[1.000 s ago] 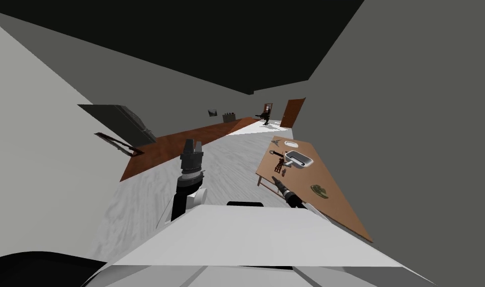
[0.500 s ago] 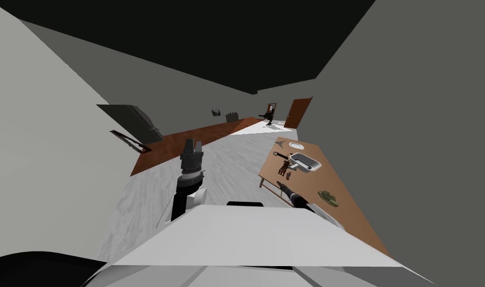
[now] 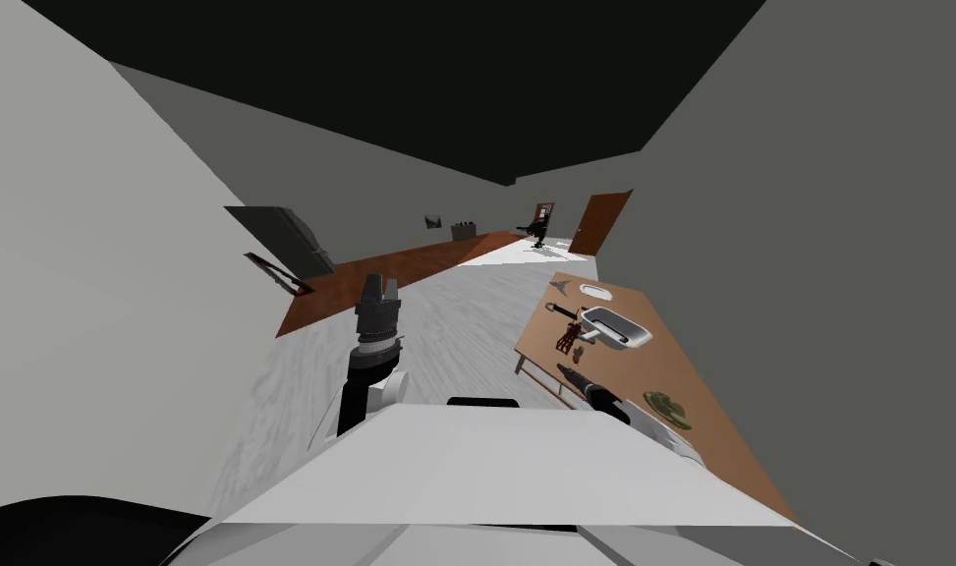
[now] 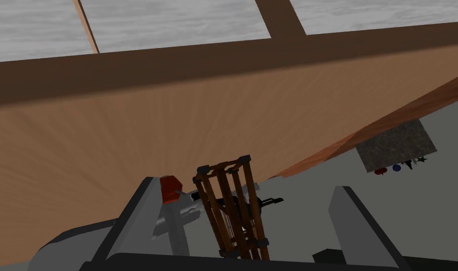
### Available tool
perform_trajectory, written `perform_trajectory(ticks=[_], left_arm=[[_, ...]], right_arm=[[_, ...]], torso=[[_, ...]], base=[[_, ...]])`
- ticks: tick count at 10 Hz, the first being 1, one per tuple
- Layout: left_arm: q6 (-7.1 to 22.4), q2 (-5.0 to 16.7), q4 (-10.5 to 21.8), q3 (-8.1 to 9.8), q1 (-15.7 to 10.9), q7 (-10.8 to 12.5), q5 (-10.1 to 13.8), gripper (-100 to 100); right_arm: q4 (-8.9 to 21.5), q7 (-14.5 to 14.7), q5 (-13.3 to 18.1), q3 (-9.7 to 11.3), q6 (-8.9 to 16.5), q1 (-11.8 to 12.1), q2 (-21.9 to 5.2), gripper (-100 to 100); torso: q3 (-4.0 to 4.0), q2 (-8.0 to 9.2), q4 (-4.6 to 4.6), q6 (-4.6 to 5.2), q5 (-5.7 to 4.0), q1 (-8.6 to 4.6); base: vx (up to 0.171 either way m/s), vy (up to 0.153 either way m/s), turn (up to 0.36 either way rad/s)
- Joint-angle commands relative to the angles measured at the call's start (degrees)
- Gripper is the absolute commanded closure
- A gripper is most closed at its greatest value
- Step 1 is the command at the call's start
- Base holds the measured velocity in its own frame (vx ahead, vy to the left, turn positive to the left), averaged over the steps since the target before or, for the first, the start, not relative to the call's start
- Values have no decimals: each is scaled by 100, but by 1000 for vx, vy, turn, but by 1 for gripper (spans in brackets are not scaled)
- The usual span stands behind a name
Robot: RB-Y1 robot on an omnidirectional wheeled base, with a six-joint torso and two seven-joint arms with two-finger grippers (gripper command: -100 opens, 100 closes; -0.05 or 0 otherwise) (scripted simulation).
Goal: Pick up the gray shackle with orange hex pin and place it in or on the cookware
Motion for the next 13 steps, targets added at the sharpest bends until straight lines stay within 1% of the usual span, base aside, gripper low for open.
perform_trajectory(ticks=[1,2,3,6,8,11,12,13], left_arm=[[0,0,0,0,0,0,0,0],[0,0,0,0,0,0,0,0],[0,0,0,0,0,0,0,0],[0,0,0,0,0,0,0,0],[0,0,0,0,0,0,0,0],[0,0,0,0,0,0,0,0],[0,0,0,0,0,0,0,0],[0,0,0,0,1,0,0,0]], right_arm=[[173,12,36,68,33,-106,-77,-100],[368,66,144,126,79,-208,-177,-100],[368,66,144,126,79,-208,-177,-100],[861,206,452,272,180,-483,-424,-100],[1110,278,629,346,220,-631,-546,-100],[1387,357,849,427,253,-805,-675,-100],[1362,354,822,368,222,-757,-617,-100],[1383,369,836,363,211,-764,-616,0]], torso=[[0,0,0,0,0,0],[1,2,0,1,0,0],[2,3,1,1,0,1],[0,-1,0,-1,0,-1],[-2,-2,-1,2,-1,-6],[1,2,0,2,-2,-7],[1,2,0,2,-2,-5],[3,6,1,4,-2,0]], base=[[18,-9,46],[21,-7,92],[18,-9,41],[30,-16,123],[31,-32,96],[21,-32,89],[10,-14,19],[0,0,0]])
